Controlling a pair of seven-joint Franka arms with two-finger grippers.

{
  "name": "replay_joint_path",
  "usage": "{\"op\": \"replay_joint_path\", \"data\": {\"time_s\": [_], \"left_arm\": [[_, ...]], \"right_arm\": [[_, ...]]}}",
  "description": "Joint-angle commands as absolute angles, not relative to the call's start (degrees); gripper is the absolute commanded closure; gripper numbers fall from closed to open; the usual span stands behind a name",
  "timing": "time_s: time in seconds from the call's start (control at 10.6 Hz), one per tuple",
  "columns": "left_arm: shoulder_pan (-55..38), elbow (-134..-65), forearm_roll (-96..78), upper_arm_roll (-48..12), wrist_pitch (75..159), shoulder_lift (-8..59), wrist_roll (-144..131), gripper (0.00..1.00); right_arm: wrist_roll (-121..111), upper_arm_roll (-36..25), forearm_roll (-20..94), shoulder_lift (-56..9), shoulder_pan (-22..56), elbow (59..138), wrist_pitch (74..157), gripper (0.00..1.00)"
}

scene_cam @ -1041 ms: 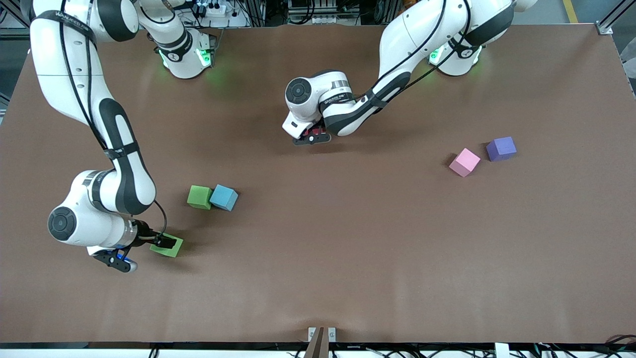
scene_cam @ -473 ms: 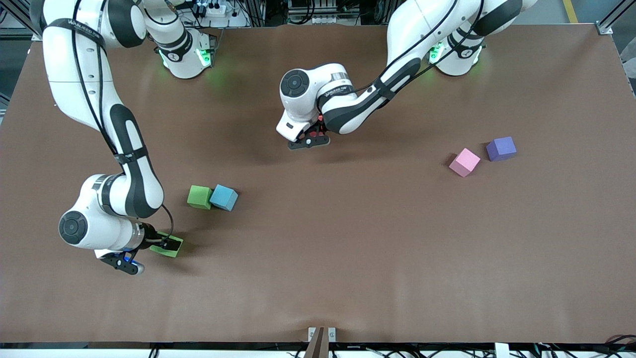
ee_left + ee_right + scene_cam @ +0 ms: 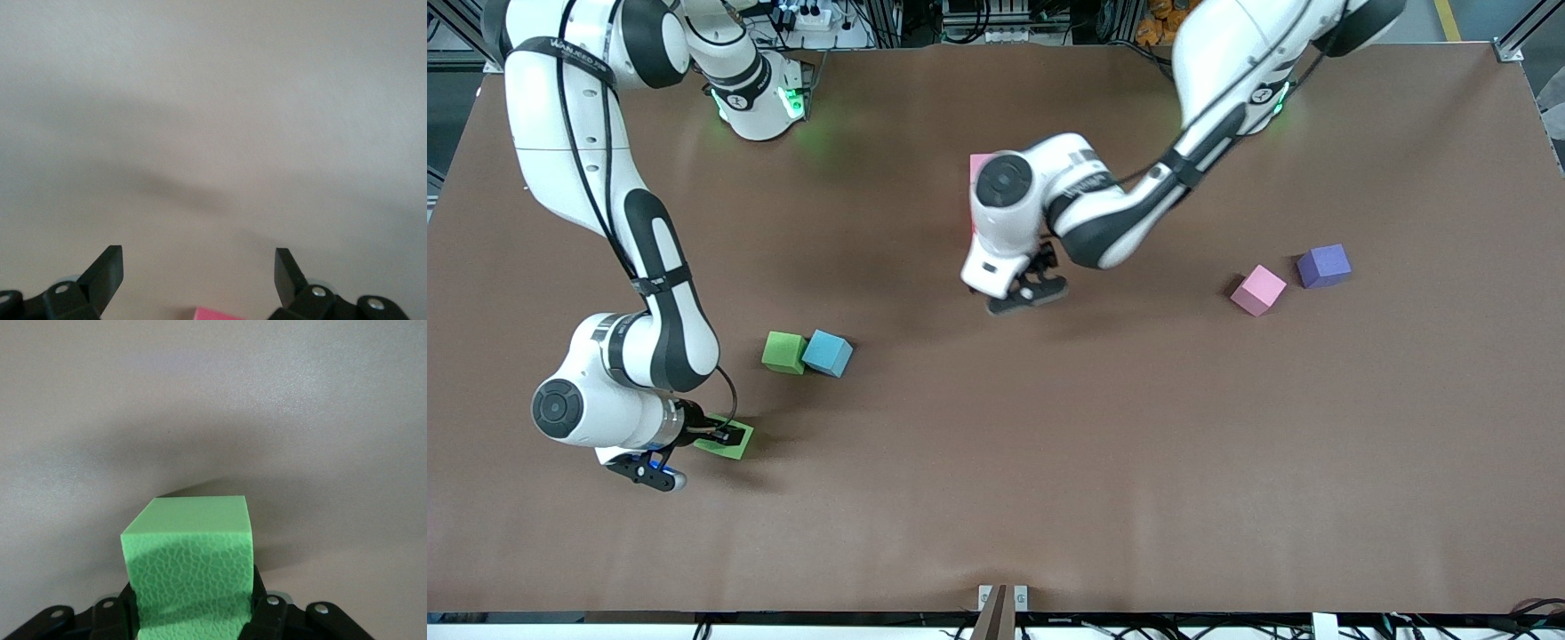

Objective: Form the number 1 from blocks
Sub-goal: 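Carry the green cube with the right gripper while the left gripper reaches pink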

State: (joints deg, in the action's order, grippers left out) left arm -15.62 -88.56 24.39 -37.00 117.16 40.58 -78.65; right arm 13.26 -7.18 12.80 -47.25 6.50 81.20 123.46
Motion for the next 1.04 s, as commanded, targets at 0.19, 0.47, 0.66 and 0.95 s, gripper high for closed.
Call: {"op": "replay_joint_path", "data": {"time_s": [0.19, 0.47, 0.66, 0.95], "left_arm": [[-6.26, -91.4, 23.99, -37.09, 112.68, 39.55, -73.75, 0.0], [1.12, -97.01, 24.34, -37.18, 112.76, 37.45, -69.36, 0.0], [6.74, -102.98, 24.78, -37.35, 113.29, 34.12, -64.62, 0.0], [13.77, -113.86, 25.49, -37.53, 118.54, 27.36, -61.96, 0.0]], "right_arm": [[11.87, -7.82, 14.76, -47.56, 7.2, 79.28, 122.52, 0.43], [11.78, -8.96, 14.07, -41.94, 9.84, 79.89, 121.12, 0.43], [12.13, -9.05, 13.8, -36.07, 12.38, 81.55, 118.23, 0.43], [12.48, -9.31, 13.8, -27.97, 19.14, 88.83, 118.13, 0.42]]}}
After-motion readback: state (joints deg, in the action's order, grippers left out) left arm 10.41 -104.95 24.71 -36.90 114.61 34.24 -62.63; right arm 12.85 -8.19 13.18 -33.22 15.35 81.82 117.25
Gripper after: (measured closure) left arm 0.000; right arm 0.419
